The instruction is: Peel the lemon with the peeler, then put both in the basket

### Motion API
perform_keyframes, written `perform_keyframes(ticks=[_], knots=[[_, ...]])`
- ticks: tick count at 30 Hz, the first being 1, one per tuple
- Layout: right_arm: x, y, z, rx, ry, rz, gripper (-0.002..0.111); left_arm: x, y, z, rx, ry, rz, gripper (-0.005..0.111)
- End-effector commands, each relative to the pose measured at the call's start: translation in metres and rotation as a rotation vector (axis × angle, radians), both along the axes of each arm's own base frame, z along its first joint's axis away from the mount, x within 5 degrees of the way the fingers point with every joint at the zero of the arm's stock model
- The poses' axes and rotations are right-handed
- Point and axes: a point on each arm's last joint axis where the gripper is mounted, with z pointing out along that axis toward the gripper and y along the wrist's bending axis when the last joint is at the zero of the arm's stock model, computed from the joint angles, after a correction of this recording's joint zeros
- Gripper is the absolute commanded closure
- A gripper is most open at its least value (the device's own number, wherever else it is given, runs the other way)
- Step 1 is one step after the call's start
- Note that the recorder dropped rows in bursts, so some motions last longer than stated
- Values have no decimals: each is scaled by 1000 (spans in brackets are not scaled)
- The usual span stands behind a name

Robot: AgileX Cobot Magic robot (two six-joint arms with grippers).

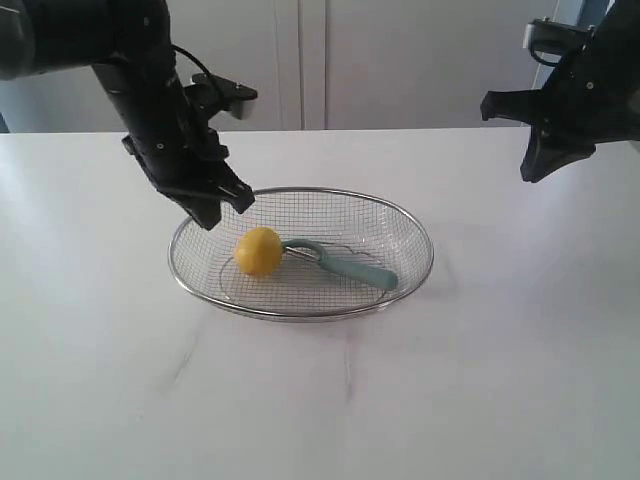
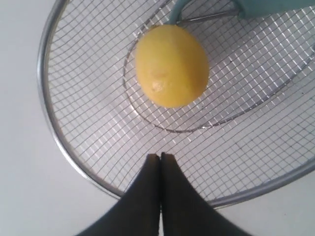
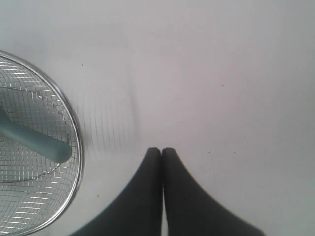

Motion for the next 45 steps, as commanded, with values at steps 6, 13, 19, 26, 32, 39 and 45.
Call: perform_keyframes(ticks=[6, 13, 19, 26, 32, 39, 45], knots=[[-1, -3, 8, 4, -26, -15, 108, 0, 43, 24, 3, 67, 218, 107], [-1, -3, 8, 4, -26, -15, 108, 1, 64, 27, 35, 105, 301, 107], [-1, -3, 8, 4, -26, -15, 108, 4, 75, 27, 39, 114, 340, 107], [-1, -3, 8, 4, -26, -15, 108, 6, 81, 27, 73, 86, 344, 107], [-1, -3, 8, 4, -26, -15, 108, 6, 81, 27, 79, 83, 335, 107], [-1, -3, 8, 4, -26, -15, 108, 12, 79, 29, 48, 23, 337, 107], [-1, -3, 8, 4, -26, -15, 108, 20, 77, 31, 7, -57, 340, 107]])
